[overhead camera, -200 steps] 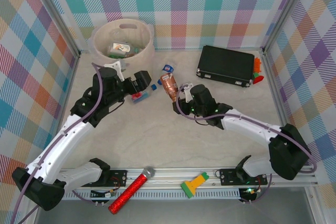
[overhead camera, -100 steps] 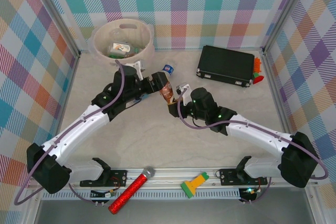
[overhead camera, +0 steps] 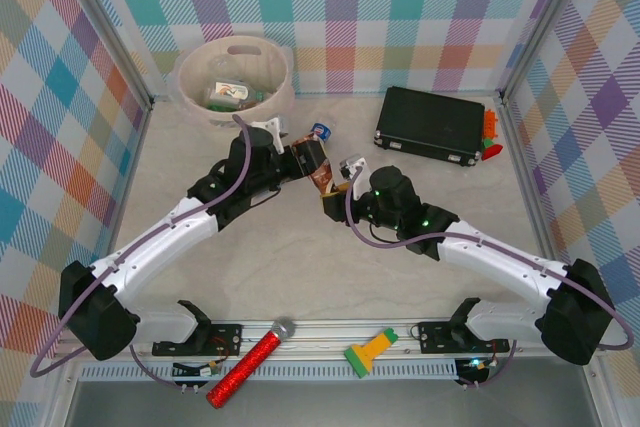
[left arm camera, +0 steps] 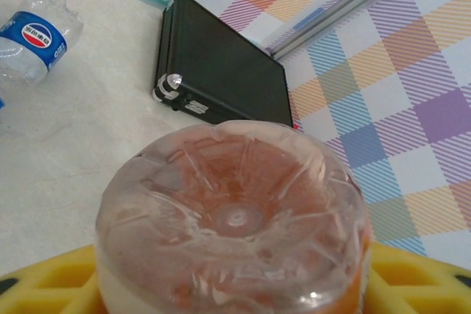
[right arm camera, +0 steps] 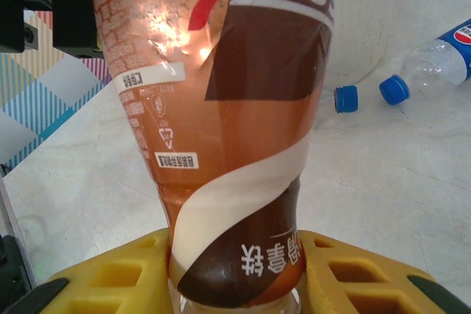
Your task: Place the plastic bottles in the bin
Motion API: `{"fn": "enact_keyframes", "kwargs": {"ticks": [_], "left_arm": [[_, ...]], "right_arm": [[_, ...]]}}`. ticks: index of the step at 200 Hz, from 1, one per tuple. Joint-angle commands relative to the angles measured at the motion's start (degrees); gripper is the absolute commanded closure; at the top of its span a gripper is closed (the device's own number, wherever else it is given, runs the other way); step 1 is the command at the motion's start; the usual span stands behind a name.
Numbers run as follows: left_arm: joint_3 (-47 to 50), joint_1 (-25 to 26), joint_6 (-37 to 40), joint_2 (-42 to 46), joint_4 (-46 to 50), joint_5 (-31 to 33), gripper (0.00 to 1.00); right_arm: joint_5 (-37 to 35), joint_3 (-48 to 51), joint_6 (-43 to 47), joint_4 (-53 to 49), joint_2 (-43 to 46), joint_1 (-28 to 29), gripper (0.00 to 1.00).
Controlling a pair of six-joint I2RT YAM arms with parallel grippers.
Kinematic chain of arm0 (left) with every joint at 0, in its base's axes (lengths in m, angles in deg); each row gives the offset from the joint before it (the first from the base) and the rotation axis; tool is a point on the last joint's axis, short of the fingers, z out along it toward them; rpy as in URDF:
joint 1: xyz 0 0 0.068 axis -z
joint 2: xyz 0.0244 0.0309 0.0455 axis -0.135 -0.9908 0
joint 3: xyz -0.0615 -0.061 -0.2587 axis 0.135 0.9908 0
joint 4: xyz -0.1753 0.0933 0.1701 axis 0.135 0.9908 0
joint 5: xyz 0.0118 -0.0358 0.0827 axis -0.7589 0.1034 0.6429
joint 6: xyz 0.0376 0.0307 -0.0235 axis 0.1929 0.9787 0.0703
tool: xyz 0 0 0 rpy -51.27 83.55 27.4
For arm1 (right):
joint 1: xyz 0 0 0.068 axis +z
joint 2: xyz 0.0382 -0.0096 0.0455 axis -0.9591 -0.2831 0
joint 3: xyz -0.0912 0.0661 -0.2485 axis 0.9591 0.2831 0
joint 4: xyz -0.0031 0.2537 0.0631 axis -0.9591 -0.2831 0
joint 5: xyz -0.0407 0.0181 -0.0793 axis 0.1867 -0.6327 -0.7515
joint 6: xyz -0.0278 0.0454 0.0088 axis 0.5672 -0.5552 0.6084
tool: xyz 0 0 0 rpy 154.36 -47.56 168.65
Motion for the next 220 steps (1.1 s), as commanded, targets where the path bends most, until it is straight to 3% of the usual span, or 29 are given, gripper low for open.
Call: {"fn": "enact_keyframes", "kwargs": {"ticks": [1, 18, 29, 46, 63, 94, 148, 187, 220], "left_arm": [[-0.65, 0.56, 0.91, 0.00, -1.41, 0.93, 0.48], [-1.21, 0.78, 1.56, 0.35, -0.93, 1.24, 0.56], [-1.74, 0.78, 2.07, 0.54, -0.18, 1.36, 0.59], [-2.53, 0.80, 2.74, 0.80, 0.63, 1.71, 0.60], [-3.80, 0.87, 4.41, 1.08, 1.78, 1.91, 0.60], [-9.27, 0.82, 9.88, 1.84, 7.36, 5.72, 0.60], [-22.19, 0.19, 21.81, 0.93, 16.90, 17.84, 0.60], [-30.10, -1.77, 29.81, -2.48, 17.50, 24.35, 0.59], [-35.99, -5.14, 35.12, -7.38, 16.12, 25.09, 0.58]], "right_arm": [[0.93, -0.26, -0.37, 2.23, 2.01, 0.34, 0.61], [0.60, -0.22, -0.51, 2.18, 2.30, 0.33, 0.56], [0.05, -0.21, -0.94, 2.17, 2.53, 0.34, 0.43], [-0.59, 0.17, -1.15, 2.64, 3.11, 0.33, 0.33], [-2.11, 0.94, -1.78, 3.35, 4.10, 0.24, 0.00], [-3.69, 1.81, -1.54, 3.56, 6.53, 0.24, 0.01], [-4.80, 3.31, -1.01, 3.98, 9.77, 0.24, 0.01], [-3.93, 3.58, -0.72, 4.88, 11.50, 0.25, 0.01], [-3.54, 2.91, -0.50, 4.65, 12.45, 0.31, 0.01]]}}
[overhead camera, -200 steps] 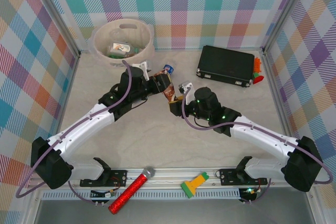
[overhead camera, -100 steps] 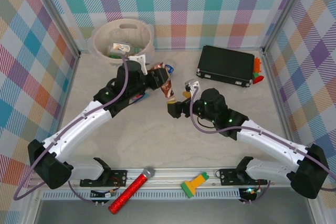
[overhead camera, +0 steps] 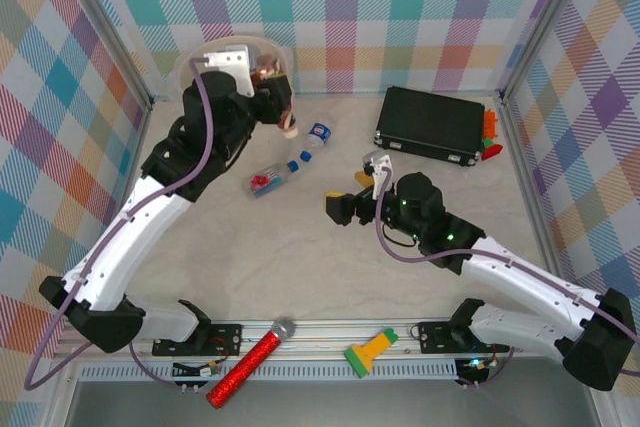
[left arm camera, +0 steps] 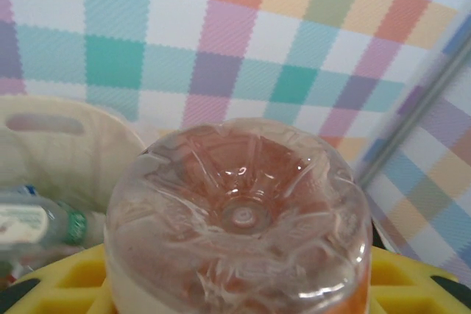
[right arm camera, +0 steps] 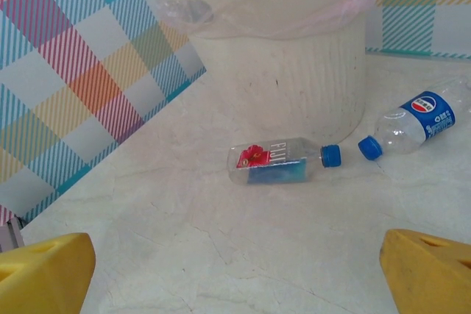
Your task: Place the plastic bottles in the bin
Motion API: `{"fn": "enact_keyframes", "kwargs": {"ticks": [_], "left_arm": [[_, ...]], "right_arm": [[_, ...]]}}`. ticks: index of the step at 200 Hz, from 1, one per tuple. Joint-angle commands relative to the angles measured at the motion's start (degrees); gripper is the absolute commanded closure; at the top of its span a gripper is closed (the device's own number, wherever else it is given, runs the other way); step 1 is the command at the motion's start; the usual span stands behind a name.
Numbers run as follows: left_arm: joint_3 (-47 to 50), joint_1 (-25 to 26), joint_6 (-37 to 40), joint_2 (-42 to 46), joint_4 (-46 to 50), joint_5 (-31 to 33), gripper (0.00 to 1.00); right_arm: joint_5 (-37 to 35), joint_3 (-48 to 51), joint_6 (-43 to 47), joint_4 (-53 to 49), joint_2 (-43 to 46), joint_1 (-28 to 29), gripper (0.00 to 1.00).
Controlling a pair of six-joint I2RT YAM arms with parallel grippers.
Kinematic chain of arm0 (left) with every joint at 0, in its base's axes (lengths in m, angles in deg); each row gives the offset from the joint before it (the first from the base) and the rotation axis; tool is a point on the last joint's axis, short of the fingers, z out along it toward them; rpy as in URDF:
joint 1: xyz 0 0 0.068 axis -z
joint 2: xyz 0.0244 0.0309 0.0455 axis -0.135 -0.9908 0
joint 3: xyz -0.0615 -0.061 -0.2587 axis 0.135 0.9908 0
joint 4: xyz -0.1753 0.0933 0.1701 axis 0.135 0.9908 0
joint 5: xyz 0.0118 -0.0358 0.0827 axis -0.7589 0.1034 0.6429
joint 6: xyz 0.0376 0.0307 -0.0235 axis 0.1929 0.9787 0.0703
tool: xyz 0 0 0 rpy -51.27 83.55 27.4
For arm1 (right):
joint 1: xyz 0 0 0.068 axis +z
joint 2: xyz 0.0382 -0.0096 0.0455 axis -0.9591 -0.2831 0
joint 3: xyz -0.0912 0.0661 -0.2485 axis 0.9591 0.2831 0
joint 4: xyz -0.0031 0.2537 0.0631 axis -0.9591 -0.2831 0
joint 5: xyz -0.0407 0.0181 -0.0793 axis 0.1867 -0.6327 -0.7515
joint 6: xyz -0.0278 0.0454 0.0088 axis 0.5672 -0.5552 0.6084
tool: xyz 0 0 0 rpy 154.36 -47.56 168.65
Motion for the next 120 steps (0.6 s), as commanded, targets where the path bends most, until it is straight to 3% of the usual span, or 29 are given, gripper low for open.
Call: {"fn": "enact_keyframes", "kwargs": {"ticks": [1, 55, 120], "left_arm": [[-3.99, -2.52, 6.87, -3.81, 0.19, 3.21, 0.58], [-12.44, -10.54, 8.93, -13.45, -3.95, 2.29, 0.57], [-20.14, -15.37, 12.51, -25.99, -8.74, -0.65, 0.56]], "right_arm": [[0.41, -0.31, 0.71, 2.12, 1.46, 0.28, 0.01], [1.02, -0.44, 0.56, 1.10, 2.59, 0.24, 0.01], [0.93, 0.15, 0.04, -0.04, 3.23, 0.24, 0.01]]}}
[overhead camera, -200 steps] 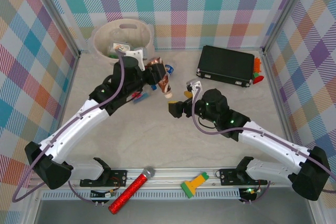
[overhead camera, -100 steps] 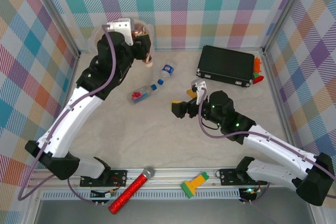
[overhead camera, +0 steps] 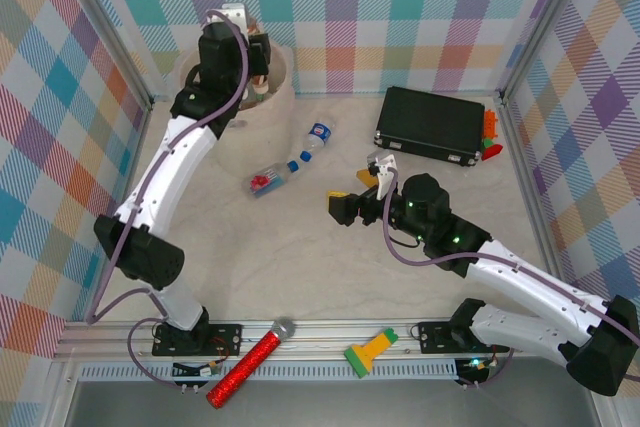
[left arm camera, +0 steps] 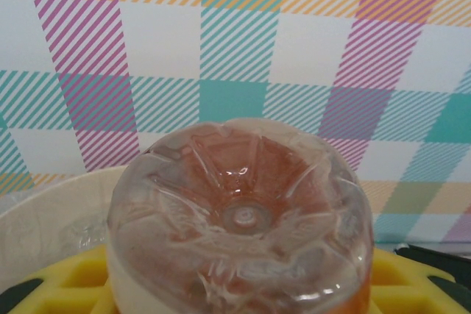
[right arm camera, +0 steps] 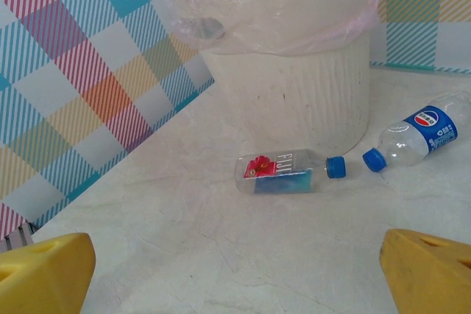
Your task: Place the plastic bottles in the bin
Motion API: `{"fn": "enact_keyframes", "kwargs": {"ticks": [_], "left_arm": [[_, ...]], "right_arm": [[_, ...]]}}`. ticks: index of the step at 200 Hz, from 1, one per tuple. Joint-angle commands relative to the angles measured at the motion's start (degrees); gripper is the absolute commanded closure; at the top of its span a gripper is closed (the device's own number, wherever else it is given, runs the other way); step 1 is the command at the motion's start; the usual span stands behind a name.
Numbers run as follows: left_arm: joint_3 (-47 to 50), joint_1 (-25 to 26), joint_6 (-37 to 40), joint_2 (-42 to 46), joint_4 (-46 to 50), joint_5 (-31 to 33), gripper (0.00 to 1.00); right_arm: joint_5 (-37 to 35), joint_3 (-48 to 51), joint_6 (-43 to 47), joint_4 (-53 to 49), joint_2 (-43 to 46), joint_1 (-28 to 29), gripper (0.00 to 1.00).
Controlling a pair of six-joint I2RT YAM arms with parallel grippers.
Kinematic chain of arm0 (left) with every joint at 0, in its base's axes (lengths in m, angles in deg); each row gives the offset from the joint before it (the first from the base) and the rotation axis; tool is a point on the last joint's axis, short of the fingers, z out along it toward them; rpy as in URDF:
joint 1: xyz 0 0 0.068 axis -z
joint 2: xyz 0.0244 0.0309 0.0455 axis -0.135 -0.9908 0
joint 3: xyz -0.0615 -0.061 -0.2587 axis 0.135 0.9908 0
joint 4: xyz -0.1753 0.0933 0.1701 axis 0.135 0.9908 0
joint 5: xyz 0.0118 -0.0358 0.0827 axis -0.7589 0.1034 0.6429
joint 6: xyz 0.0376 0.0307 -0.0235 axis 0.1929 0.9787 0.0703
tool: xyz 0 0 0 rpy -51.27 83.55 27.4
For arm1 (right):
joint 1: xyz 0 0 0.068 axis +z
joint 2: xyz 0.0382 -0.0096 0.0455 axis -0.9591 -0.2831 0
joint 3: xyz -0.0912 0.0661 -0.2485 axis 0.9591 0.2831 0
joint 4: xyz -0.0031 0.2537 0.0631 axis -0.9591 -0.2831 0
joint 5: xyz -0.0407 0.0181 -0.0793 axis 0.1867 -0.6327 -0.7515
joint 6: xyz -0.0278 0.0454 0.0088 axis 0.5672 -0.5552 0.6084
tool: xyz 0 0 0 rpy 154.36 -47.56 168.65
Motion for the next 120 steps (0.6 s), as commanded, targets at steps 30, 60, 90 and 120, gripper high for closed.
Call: {"fn": "enact_keyframes", "kwargs": {"ticks": [30, 60, 90, 120], "left_arm": [[-8.13, -1.83, 4.13, -9.73, -2.60, -3.11, 0.55], [-9.44, -2.23, 4.03, -13.47, 0.91, -4.06, 0.55], [-5.44, -2.41, 3.32, -13.37, 1.11, -4.50, 0.55], [0.31, -2.49, 2.77, -11.62, -0.57, -5.18, 0.55]], "right_arm": [[0.37, 0.41, -0.45, 0.02, 1.04, 0.25, 0.01], [-0.29, 0.95, -0.54, -0.43, 1.46, 0.24, 0.01], [-1.08, 1.67, -0.39, -0.17, 1.51, 0.26, 0.01], [-0.99, 1.60, -0.36, 0.20, 0.75, 0.24, 0.01]]}}
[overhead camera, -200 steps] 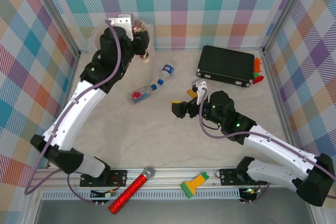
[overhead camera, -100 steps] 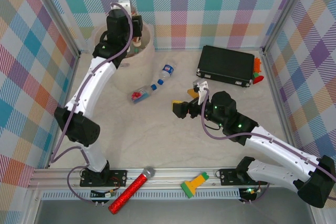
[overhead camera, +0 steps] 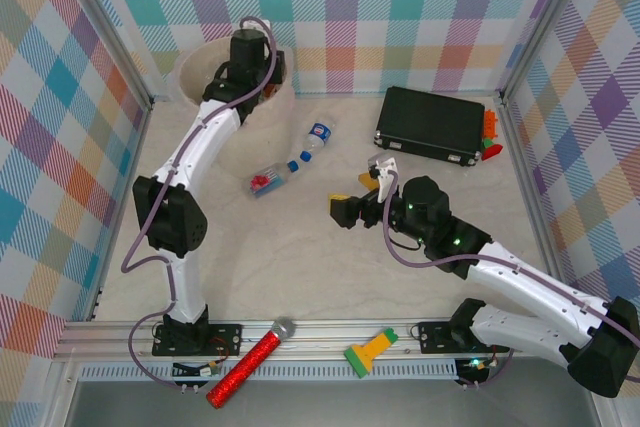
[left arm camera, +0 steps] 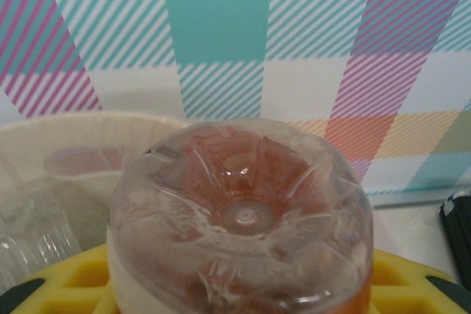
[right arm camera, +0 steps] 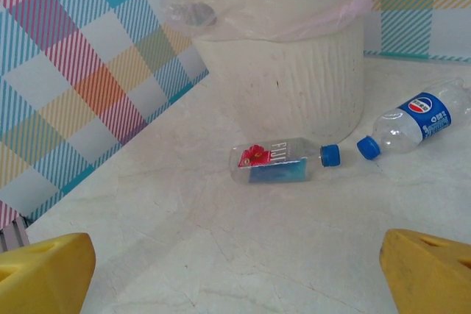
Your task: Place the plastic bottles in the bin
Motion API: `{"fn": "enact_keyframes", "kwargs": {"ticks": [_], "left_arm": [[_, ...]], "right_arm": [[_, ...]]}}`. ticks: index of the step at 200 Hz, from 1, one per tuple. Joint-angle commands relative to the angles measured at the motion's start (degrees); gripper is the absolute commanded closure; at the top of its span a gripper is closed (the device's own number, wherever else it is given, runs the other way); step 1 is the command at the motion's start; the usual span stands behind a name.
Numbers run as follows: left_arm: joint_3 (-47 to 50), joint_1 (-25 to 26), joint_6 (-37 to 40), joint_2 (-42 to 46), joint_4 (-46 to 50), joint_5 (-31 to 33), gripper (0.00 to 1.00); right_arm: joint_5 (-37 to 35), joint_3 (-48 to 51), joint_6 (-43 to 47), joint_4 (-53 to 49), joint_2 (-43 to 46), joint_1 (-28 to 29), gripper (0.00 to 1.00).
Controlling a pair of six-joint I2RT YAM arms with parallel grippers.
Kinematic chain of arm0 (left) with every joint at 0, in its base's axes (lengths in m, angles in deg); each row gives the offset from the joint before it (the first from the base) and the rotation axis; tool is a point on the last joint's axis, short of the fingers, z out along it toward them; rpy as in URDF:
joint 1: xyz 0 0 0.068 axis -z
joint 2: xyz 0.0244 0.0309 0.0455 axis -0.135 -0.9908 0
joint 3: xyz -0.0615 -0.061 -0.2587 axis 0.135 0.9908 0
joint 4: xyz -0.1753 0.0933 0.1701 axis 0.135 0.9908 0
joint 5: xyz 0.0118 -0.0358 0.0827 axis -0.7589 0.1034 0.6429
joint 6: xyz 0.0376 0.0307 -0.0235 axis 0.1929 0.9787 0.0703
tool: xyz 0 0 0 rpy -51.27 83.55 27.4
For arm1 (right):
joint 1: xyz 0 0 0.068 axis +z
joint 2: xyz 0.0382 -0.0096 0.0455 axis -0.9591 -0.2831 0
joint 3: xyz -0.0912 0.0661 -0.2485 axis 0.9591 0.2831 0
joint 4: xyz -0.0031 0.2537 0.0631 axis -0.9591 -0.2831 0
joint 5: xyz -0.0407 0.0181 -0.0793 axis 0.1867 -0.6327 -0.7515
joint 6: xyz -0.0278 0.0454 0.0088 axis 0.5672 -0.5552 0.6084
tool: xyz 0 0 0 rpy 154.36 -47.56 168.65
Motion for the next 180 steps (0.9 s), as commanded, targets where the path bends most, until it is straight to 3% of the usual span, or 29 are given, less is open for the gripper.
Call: {"fn": "enact_keyframes", "kwargs": {"ticks": [1, 67, 121, 180], "left_arm": [[3.87, -0.57, -0.17, 2.76, -0.70, -1.10, 0.55], [8.20, -0.92, -0.35, 6.21, -1.15, -1.34, 0.53], [4.41, -0.99, -1.99, 8.04, 1.41, -2.83, 0.28], [-3.60, -1.95, -3.88, 6.59, 5.14, -3.77, 0.24]], "right_arm": [[-0.53, 0.31, -0.14, 1.09, 0.10, 0.24, 0.01], [-0.75, 1.08, -0.54, 1.34, 0.27, 0.24, 0.01], [-1.20, 1.43, -0.62, 1.16, 0.75, 0.24, 0.01], [-1.22, 1.59, -0.74, 1.56, 0.11, 0.24, 0.01]]}}
